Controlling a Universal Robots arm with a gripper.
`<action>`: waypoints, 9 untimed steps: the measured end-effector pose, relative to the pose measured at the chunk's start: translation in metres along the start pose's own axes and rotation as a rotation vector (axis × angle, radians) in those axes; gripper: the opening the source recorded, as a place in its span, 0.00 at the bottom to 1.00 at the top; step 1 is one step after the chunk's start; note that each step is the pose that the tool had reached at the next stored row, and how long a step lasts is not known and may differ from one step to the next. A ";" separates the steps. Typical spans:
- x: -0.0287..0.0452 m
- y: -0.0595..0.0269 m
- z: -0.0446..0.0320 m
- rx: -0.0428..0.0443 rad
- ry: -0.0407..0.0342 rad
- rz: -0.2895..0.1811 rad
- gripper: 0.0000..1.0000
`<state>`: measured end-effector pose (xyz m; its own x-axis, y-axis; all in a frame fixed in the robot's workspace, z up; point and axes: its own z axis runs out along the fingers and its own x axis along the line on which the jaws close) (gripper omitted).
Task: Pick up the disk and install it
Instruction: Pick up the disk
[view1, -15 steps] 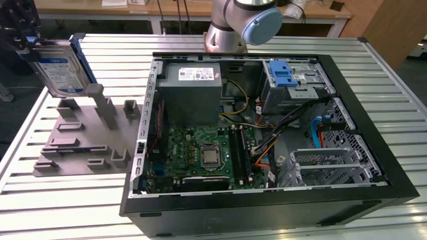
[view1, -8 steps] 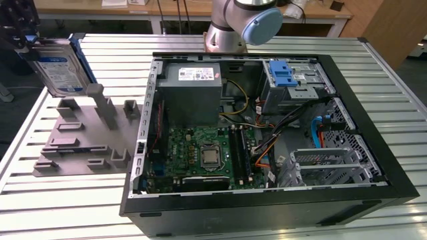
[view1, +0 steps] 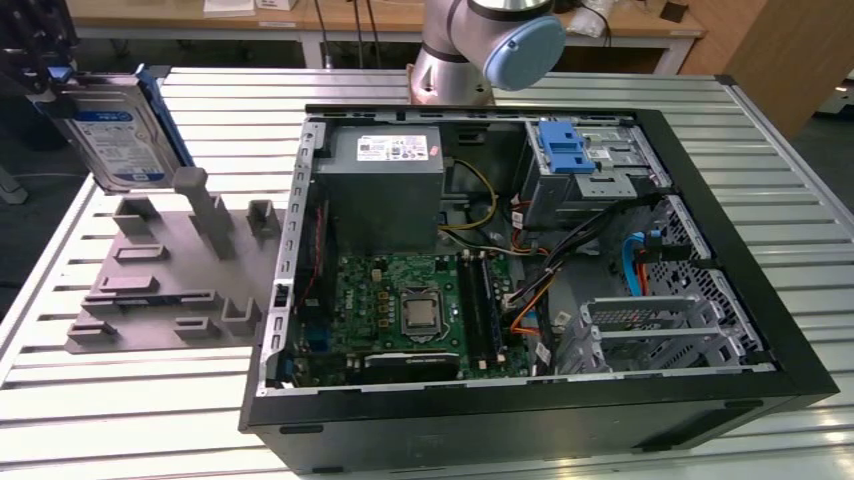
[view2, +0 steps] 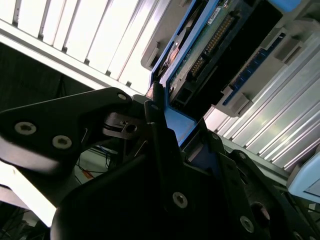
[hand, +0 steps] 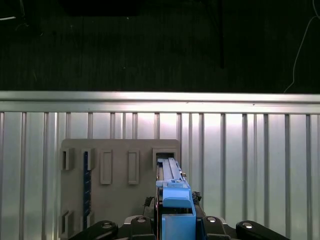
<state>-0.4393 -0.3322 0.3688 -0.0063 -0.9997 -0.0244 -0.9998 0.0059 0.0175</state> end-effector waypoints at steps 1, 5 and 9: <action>0.0000 0.0000 -0.0004 0.0001 -0.0001 0.000 0.36; 0.0000 0.0000 -0.0022 0.0000 0.0000 0.000 0.36; -0.0001 0.0001 -0.0039 0.0001 -0.0001 0.000 0.36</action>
<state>-0.4393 -0.3322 0.3727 -0.0063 -0.9997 -0.0245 -0.9998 0.0059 0.0174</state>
